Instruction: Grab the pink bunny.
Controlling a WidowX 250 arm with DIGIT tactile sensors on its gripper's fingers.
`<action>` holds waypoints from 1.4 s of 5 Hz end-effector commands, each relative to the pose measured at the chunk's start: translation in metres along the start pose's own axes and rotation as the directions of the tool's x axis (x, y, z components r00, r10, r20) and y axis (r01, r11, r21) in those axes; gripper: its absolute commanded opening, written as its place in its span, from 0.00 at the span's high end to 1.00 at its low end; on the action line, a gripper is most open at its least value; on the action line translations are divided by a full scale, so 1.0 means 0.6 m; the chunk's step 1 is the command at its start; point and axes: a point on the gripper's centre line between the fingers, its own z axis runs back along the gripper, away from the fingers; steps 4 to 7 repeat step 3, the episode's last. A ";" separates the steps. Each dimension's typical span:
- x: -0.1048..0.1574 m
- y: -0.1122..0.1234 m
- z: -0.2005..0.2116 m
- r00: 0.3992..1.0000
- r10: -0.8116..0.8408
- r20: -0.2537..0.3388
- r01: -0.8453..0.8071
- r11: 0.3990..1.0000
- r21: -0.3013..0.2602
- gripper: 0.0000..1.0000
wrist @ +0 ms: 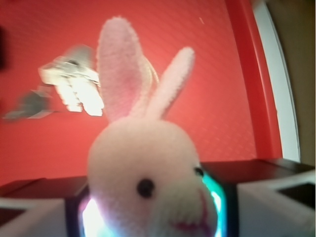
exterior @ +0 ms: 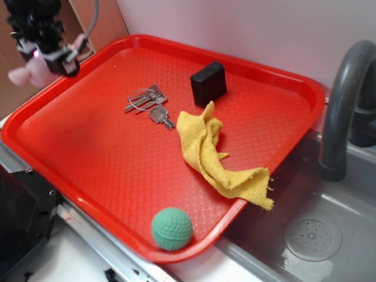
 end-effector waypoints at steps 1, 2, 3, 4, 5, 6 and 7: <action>-0.037 -0.115 0.188 0.978 -0.138 0.156 0.152 0.985 -0.084 1.00; -0.051 -0.115 0.192 0.967 -0.152 0.203 0.169 0.983 -0.068 1.00; -0.041 -0.104 0.161 0.973 -0.175 0.150 0.186 0.981 -0.060 1.00; -0.041 -0.104 0.161 0.973 -0.175 0.150 0.186 0.981 -0.060 1.00; -0.041 -0.104 0.161 0.973 -0.175 0.150 0.186 0.981 -0.060 1.00; -0.041 -0.104 0.161 0.973 -0.175 0.150 0.186 0.981 -0.060 1.00; -0.041 -0.104 0.161 0.973 -0.175 0.150 0.186 0.981 -0.060 1.00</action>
